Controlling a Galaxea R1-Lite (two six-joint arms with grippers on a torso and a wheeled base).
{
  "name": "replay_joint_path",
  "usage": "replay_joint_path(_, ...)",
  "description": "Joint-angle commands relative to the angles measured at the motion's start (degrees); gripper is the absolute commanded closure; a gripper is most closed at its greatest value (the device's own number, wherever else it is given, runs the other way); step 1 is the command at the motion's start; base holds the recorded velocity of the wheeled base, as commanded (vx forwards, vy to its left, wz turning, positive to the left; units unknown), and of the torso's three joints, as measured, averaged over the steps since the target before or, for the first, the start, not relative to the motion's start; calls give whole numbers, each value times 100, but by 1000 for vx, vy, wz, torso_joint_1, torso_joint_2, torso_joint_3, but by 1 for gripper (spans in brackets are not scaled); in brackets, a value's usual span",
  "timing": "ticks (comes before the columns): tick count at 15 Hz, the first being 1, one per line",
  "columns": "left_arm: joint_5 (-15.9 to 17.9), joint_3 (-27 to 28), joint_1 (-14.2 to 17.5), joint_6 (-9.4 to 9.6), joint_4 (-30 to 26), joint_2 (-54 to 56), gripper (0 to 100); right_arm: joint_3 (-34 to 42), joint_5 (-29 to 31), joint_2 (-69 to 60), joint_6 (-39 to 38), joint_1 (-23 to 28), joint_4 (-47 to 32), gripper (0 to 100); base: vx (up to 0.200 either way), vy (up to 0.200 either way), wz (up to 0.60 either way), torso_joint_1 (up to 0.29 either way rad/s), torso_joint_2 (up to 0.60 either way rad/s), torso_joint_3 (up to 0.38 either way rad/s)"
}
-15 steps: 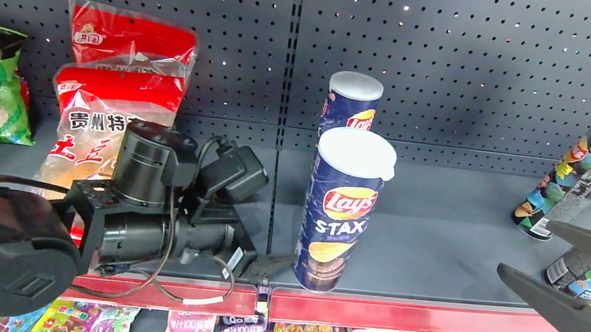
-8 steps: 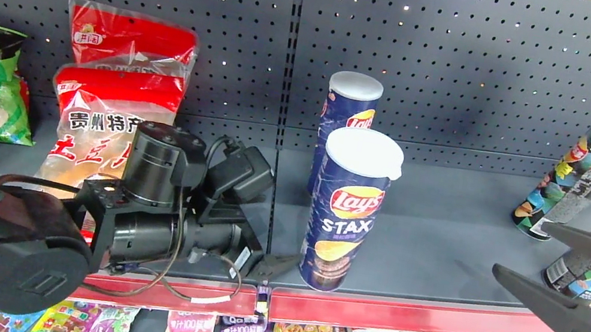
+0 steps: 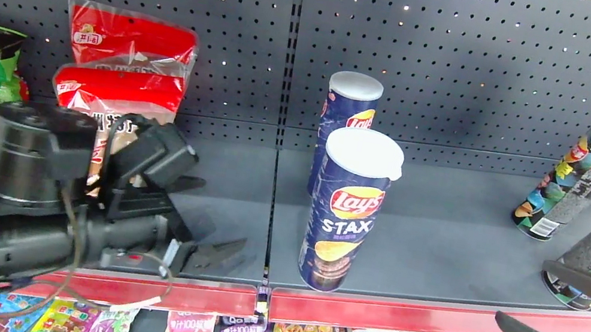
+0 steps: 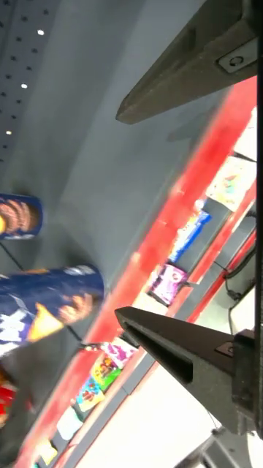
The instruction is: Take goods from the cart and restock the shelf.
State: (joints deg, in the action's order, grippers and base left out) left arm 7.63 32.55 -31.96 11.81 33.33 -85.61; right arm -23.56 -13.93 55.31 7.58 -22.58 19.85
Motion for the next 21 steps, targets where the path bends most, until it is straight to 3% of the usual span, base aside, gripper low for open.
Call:
replay_joint_path(1, -666, -1058, 375, -302, -1241, 2646, 0, 748, 22, -1128, -2, 8, -16, 0, 0, 0, 0, 0, 0, 0)
replay_joint_path(2, -921, -1119, 410, -505, -1953, 3350, 0, 941, 75, -1497, -11, 25, -86, 0, 0, 0, 0, 0, 0, 0)
replay_joint_path(3, -1238, -1110, 463, -768, -3008, 4255, 0, 1003, 260, -2015, -11, 148, -499, 0, 0, 0, 0, 0, 0, 0)
replay_joint_path(4, -1528, -1040, 542, -900, -4238, 5248, 0, 924, 506, -2569, -11, 394, -1273, 0, 0, 0, 0, 0, 0, 0)
replay_joint_path(5, -1616, -1022, 604, -900, -4651, 5556, 0, 871, 576, -2762, -20, 474, -1554, 0, 0, 0, 0, 0, 0, 0)
replay_joint_path(6, -1774, -926, 1052, -909, -5996, 6645, 0, 713, 928, -3413, -20, 860, -2600, 0, 0, 0, 0, 0, 0, 0)
replay_joint_path(7, -1791, -943, 1588, -944, -6638, 7226, 0, 669, 1147, -3887, -11, 1106, -3206, 0, 0, 0, 0, 0, 0, 0)
replay_joint_path(8, -1791, -979, 2089, -988, -6919, 7533, 0, 687, 1200, -4274, -20, 1229, -3584, 0, 0, 0, 0, 0, 0, 0)
replay_joint_path(9, -1791, -979, 2089, -988, -6919, 7533, 0, 687, 1200, -4274, -20, 1229, -3584, 0, 0, 0, 0, 0, 0, 0)
replay_joint_path(10, -1633, -1330, 3056, -1023, -7024, 8069, 0, 669, 1367, -4880, -11, 1528, -4375, 0, 0, 0, 0, 0, 0, 0)
replay_joint_path(13, -658, -1603, 3179, -1111, -6585, 8561, 0, 906, 1666, -4968, -64, 1774, -4402, 0, 0, 0, 0, 0, 0, 0)
replay_joint_path(16, -605, -2227, 3179, -1129, -5223, 8561, 0, 1618, 1349, -4968, -345, 1766, -3118, 0, 0, 0, 0, 0, 0, 0)
replay_joint_path(18, -702, -2227, 3179, -1489, -5214, 8561, 0, 2356, 1270, -4968, -644, 1766, -1914, 0, 0, 0, 0, 0, 0, 0)
replay_joint_path(20, -1493, -2253, 3179, -1489, -5179, 8561, 0, 2356, 1147, -4968, -600, 1757, -1985, 0, 0, 0, 0, 0, 0, 0)
replay_joint_path(21, -1572, -2297, 3188, -1489, -5126, 8561, 0, 2356, 1358, -4960, -635, 1783, -1993, 0, 0, 0, 0, 0, 0, 0)
